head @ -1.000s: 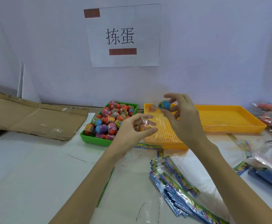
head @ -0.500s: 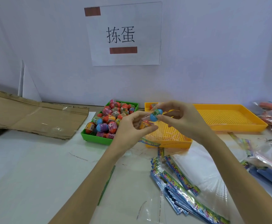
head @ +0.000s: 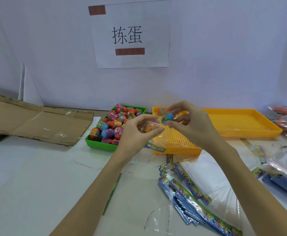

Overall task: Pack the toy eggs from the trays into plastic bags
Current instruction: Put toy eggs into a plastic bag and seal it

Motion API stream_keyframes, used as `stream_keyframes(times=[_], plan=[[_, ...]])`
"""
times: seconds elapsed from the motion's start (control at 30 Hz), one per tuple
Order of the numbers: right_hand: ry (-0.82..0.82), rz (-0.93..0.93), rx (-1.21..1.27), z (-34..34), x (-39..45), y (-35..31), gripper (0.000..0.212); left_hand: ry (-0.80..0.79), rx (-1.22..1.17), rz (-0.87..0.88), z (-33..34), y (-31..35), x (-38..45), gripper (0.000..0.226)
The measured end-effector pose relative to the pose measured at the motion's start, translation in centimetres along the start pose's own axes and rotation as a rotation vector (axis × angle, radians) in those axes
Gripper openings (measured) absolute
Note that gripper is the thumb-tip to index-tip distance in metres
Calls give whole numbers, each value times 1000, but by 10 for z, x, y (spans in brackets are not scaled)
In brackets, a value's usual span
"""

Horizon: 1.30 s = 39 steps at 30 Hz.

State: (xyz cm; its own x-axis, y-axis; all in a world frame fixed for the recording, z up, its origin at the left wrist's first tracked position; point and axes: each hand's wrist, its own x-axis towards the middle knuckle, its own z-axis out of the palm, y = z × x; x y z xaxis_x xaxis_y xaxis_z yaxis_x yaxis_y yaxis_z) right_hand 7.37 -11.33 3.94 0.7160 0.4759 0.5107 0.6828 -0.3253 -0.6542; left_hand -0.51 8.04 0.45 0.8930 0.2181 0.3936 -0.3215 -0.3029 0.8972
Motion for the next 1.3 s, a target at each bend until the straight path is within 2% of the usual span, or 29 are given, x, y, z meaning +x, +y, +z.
stream_keyframes(times=[0.13, 0.23, 0.33, 0.47, 0.57, 0.67, 0.8, 0.9, 1.13, 1.3], plan=[[-109, 4, 59, -3, 2, 2, 17, -8, 9, -22, -2, 1, 1, 30], [-173, 35, 157, -3, 4, 3, 27, 20, -1, -54, -2, 2, 0, 28], [-243, 31, 104, 0, 2, 5, 39, 33, -22, -65, -1, 1, 0, 25], [-230, 68, 69, 3, 1, 11, 30, -28, -68, -160, 0, 2, 0, 24], [-218, 102, 157, -2, 2, 10, 18, -123, -184, -243, 2, 7, -1, 31], [-243, 134, 218, -5, 1, 6, 9, -141, -225, -272, 1, 9, -2, 33], [-373, 157, 221, -3, -2, -1, 19, -124, -288, -294, -5, 8, 0, 34], [-356, 145, 164, 2, -3, -6, 28, -105, -315, -319, -8, 7, 1, 46], [-303, 92, 123, -4, -3, -8, 13, -145, -325, -306, -7, 7, 0, 40], [-373, 54, 117, -4, -3, -14, 10, -165, -295, -264, -6, 8, 0, 32]])
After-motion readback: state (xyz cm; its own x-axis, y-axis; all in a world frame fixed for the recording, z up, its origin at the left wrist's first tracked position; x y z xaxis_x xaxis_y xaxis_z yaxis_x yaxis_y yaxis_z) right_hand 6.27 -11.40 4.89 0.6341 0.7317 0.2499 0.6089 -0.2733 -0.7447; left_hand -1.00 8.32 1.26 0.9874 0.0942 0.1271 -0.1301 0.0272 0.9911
